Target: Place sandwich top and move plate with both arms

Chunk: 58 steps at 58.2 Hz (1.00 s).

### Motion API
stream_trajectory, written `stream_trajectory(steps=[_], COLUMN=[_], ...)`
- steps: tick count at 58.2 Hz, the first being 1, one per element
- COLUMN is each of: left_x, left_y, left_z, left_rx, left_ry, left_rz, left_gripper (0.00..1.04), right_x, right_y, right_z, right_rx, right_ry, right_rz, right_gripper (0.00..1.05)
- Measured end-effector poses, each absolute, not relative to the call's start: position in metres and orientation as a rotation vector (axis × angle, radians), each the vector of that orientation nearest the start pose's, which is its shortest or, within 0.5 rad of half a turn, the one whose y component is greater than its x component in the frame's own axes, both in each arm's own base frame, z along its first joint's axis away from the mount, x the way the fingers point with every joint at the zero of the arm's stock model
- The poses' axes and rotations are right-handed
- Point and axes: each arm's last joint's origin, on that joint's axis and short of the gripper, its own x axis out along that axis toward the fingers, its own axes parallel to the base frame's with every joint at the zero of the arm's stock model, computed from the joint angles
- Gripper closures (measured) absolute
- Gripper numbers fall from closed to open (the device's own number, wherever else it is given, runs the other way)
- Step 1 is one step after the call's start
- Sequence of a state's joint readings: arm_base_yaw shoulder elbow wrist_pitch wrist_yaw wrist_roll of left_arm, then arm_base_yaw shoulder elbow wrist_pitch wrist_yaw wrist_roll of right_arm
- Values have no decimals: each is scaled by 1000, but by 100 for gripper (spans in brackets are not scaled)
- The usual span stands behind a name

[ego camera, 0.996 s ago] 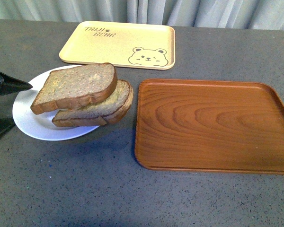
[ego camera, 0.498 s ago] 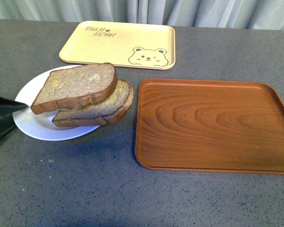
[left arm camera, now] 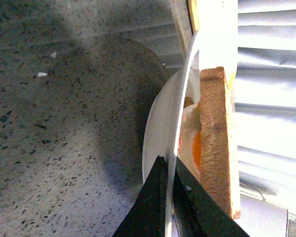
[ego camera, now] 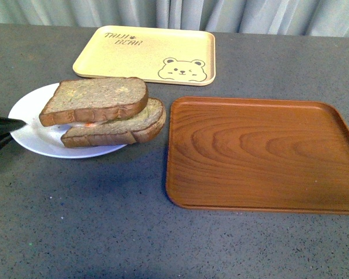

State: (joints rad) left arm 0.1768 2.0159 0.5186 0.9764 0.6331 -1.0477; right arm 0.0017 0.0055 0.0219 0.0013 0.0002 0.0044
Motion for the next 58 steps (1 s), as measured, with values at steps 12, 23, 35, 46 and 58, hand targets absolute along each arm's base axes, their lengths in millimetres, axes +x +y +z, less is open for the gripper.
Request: stream_trajectory(steps=[12,23,35,46,58], left_x=[292,299,318,352,396], left_y=[33,29,14,-9,-33], left_z=[75,89,103,113,109], left_rx=[-1232,-1263,-1259,-1233,-1214], left_ry=[632,609,605,618,663], left_rz=[-174,-205,-251,-292,-317], left_gripper=[103,103,103,103,103], right_x=[97,97,97,97,97], right_y=[0,0,0,0,0], right_z=[171,171,171,171,171], right_rx=[4,4,4,4,4], right_ry=[-18,-18,-18,-18,-18], right_rz=[2,2,2,2,2], right_gripper=[9,9,9,9,9])
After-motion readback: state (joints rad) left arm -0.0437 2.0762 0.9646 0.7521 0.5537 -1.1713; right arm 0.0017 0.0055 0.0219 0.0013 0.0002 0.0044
